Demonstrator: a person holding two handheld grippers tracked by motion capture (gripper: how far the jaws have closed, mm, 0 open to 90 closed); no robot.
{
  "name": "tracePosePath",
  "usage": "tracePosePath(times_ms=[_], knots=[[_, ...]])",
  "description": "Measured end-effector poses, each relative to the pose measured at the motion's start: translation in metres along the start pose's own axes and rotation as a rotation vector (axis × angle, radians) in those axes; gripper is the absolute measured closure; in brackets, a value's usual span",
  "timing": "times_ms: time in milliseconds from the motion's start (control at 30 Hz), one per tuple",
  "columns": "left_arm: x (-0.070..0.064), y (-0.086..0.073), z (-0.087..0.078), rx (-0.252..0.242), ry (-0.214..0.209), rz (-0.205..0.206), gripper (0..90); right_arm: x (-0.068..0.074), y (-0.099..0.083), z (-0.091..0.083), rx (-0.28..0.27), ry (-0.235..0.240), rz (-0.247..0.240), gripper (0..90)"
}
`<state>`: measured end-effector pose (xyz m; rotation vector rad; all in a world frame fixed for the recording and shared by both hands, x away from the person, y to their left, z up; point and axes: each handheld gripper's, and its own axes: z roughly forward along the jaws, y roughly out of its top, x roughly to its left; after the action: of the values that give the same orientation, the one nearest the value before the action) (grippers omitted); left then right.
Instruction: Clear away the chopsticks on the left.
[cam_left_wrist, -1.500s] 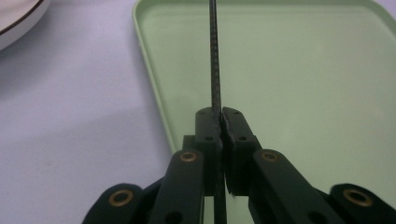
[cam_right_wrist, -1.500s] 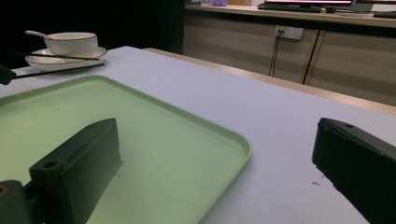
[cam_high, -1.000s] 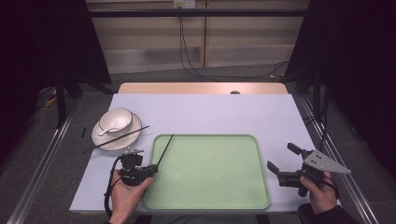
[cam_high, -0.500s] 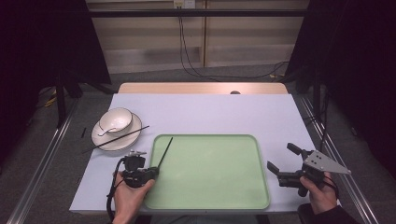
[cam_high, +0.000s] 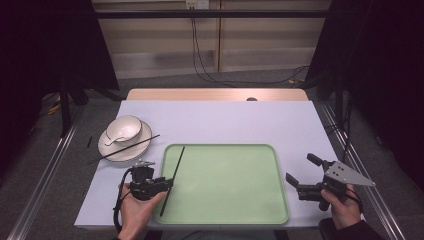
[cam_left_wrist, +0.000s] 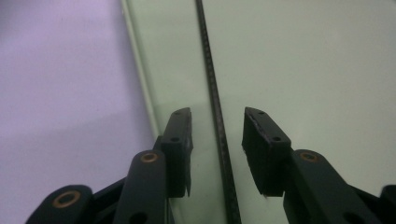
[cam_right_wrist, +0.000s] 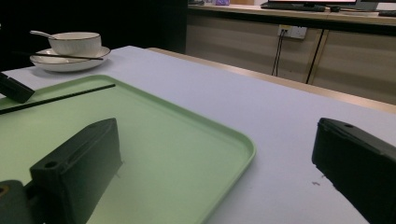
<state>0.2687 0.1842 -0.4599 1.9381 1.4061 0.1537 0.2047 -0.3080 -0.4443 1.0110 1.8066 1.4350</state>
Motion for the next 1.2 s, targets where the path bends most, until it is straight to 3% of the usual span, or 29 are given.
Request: tracePosePath(times_ms=[33, 133, 167, 200, 233, 300, 333, 367, 433, 467, 533, 567, 633, 733, 833, 967, 1033, 1200], knots=[[0.0, 0.0, 0.0, 0.0, 0.0, 0.0, 59.6, 0.0, 0.0, 0.0, 0.0, 0.0, 0.0, 1.0], [0.002, 0.001, -0.004, -0.054, -0.039, 0.084, 52.5, 0.0, 0.0, 0.0, -0.001, 0.003, 0.006, 1.0], [0.003, 0.001, -0.007, -0.081, -0.059, 0.11, 41.6, 0.0, 0.0, 0.0, -0.001, 0.007, 0.004, 1.0], [0.003, 0.001, -0.007, -0.081, -0.059, 0.11, 38.6, 0.0, 0.0, 0.0, -0.001, 0.007, 0.004, 1.0], [0.004, 0.001, -0.01, -0.124, -0.087, 0.147, 35.4, 0.0, 0.0, 0.0, 0.0, 0.008, 0.006, 1.0], [0.004, 0.001, -0.012, -0.146, -0.085, 0.163, 31.5, 0.0, 0.0, 0.0, 0.001, 0.009, 0.008, 1.0], [0.005, 0.001, -0.016, -0.164, -0.074, 0.202, 24.0, 0.0, 0.0, 0.0, -0.001, 0.006, 0.005, 1.0], [0.007, 0.001, -0.019, -0.19, -0.088, 0.226, 22.6, 0.0, 0.0, -0.001, 0.0, 0.005, 0.005, 1.0], [0.01, 0.001, -0.021, -0.197, -0.098, 0.236, 22.4, 0.0, 0.0, 0.0, -0.001, 0.006, 0.006, 0.9], [0.015, 0.001, -0.024, -0.205, -0.128, 0.223, 19.9, 0.0, 0.0, 0.0, -0.002, 0.007, 0.005, 1.0], [0.019, 0.001, -0.027, -0.214, -0.141, 0.204, 19.6, 0.0, 0.0, -0.001, -0.002, 0.005, 0.006, 1.0], [0.024, 0.003, -0.032, -0.257, -0.13, 0.205, 15.7, 0.0, 0.0, -0.001, -0.002, 0.004, 0.006, 1.0], [0.028, 0.004, -0.039, -0.296, -0.129, 0.21, 12.7, 0.0, 0.0, -0.001, -0.003, 0.006, 0.005, 1.0], [0.033, 0.005, -0.044, -0.327, -0.13, 0.229, 9.3, 0.0, 0.0, -0.001, -0.002, 0.005, 0.008, 1.0], [0.043, 0.005, -0.054, -0.362, -0.098, 0.273, 5.3, -0.001, 0.0, -0.001, 0.002, 0.011, 0.011, 1.0], [0.055, 0.005, -0.06, -0.349, -0.102, 0.305, 5.4, -0.001, 0.0, -0.001, -0.004, 0.01, 0.009, 1.0], [0.07, 0.004, -0.062, -0.333, -0.119, 0.334, 5.4, -0.001, 0.0, -0.001, -0.004, 0.01, 0.011, 1.0], [0.089, 0.004, -0.071, -0.354, -0.088, 0.348, 5.4, -0.001, 0.0, -0.001, -0.005, 0.011, 0.01, 1.0]])
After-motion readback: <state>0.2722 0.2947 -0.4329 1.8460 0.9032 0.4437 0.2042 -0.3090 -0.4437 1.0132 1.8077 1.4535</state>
